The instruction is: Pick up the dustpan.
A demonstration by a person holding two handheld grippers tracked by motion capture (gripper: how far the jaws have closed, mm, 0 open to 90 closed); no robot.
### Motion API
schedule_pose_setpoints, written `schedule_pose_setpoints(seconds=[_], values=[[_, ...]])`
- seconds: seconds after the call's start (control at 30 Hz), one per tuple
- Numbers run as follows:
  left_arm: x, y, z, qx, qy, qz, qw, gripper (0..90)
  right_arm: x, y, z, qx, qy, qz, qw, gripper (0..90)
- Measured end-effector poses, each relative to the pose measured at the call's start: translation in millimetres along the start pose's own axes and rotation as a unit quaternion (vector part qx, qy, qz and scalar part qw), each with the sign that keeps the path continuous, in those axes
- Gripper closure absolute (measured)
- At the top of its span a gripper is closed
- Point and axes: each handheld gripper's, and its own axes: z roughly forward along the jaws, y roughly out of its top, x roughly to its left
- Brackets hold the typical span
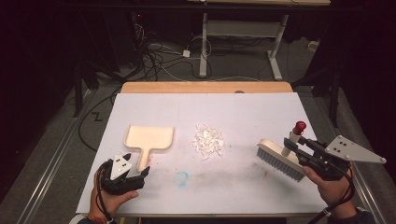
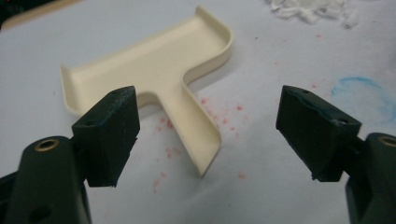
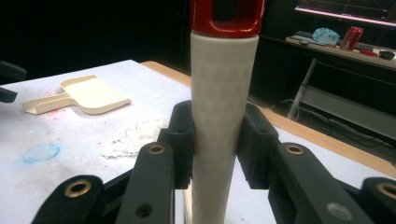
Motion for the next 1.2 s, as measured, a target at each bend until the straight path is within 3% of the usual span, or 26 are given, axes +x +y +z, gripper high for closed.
schedule_pose_setpoints(seconds=[0.03,0.13,0.17,0.2,0.27,0.3,0.4,0.47,0.57,0.87,1.0,1.03,1.13,1.2], values=[[-1.5,-1.2,3.4,0.017,0.001,-0.024,0.9996,20.8,0.3,0.0,1.1,0.003,0.000,-0.001,1.0000,70.2],[-1.5,0.1,9.1,0.032,0.003,-0.039,0.9987,21.6,0.6,-0.2,3.7,0.007,0.001,-0.007,1.0000,70.2],[1.9,2.2,16.3,0.041,0.013,-0.068,0.9968,22.0,0.8,-0.3,4.1,0.007,0.000,-0.007,1.0000,70.2],[1.9,2.2,16.3,0.041,0.013,-0.068,0.9968,23.0,0.8,-0.3,4.1,0.007,0.000,-0.007,1.0000,70.2],[6.9,3.7,25.8,0.049,-0.003,-0.090,0.9948,24.6,0.5,-0.5,5.0,0.008,-0.001,-0.010,0.9999,70.2],[10.2,7.3,41.6,0.075,0.003,-0.089,0.9932,25.7,0.3,-0.4,4.7,0.008,-0.003,-0.011,0.9999,70.2],[13.4,10.4,52.2,0.086,0.011,-0.091,0.9920,28.5,-1.6,0.6,2.7,0.008,-0.011,-0.015,0.9998,70.2],[19.1,14.3,60.4,0.089,0.001,-0.100,0.9910,32.1,-3.5,0.8,1.5,0.007,-0.015,-0.014,0.9998,70.2],[26.1,20.0,75.3,0.104,0.001,-0.096,0.9899,35.0,-5.1,0.1,1.2,0.007,-0.017,-0.010,0.9998,70.2],[29.3,27.7,82.6,0.114,0.013,-0.102,0.9882,43.7,-6.6,-4.6,5.0,0.008,-0.019,0.003,0.9998,70.2],[31.3,27.5,82.3,0.112,0.020,-0.102,0.9882,59.1,-6.7,-4.9,5.8,0.011,-0.019,0.006,0.9997,70.2],[31.3,27.5,82.3,0.112,0.020,-0.102,0.9882,63.1,-6.4,-4.9,5.9,0.011,-0.020,0.005,0.9997,70.2],[35.4,26.3,82.2,0.107,0.006,-0.105,0.9887,63.6,-6.4,-5.1,6.5,0.012,-0.019,0.002,0.9997,70.2],[36.4,27.5,82.1,0.111,0.003,-0.095,0.9893,63.7,-5.9,-6.0,8.2,0.015,-0.018,0.003,0.9997,70.2]])
